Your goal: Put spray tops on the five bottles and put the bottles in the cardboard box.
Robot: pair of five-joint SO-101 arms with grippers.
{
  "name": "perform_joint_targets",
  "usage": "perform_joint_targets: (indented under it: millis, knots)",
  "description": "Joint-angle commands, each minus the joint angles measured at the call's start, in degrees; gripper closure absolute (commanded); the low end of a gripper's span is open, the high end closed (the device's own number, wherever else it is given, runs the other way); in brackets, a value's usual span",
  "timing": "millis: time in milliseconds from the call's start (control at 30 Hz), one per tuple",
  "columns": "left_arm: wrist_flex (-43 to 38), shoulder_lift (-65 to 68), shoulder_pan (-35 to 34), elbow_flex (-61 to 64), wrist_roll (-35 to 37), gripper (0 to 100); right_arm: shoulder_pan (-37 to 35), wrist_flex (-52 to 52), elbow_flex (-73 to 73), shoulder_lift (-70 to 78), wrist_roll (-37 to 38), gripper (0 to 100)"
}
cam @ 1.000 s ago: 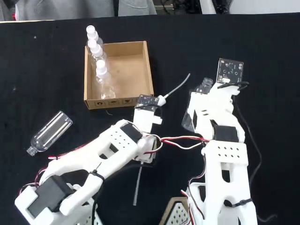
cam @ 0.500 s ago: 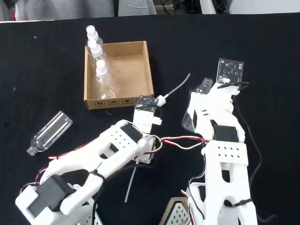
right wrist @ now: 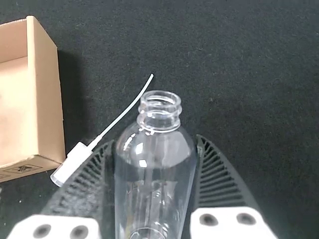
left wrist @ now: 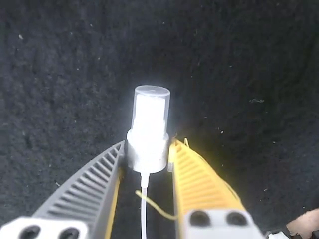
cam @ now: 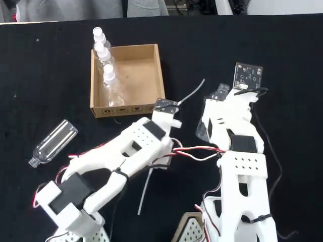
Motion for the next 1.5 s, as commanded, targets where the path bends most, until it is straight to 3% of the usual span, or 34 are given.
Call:
perform_joint_targets:
  millis: [0,267,933,1200,1467]
  knots:
    - [1.23,1.05,-0.13,-2.95,-0.18,91,1.32,-1.67,-0.84,-2.24,0.0,90.7]
    - [2.29,2.81,-0.31,-4.35,-0.26,96,1.32,-1.67,-0.84,-2.24,0.0,90.7]
    - [26.55,2.73,-0.13,-17.8,0.18,97,1.41,-1.67,-0.84,-2.42,1.93,91.0]
    - [27.25,2.02,-0.13,-17.8,0.35,97,1.41,-1.67,-0.84,-2.51,2.02,91.0]
    - [25.14,-9.93,-1.36,-11.82,0.35,97,1.41,-1.67,-0.84,-2.51,2.02,90.9]
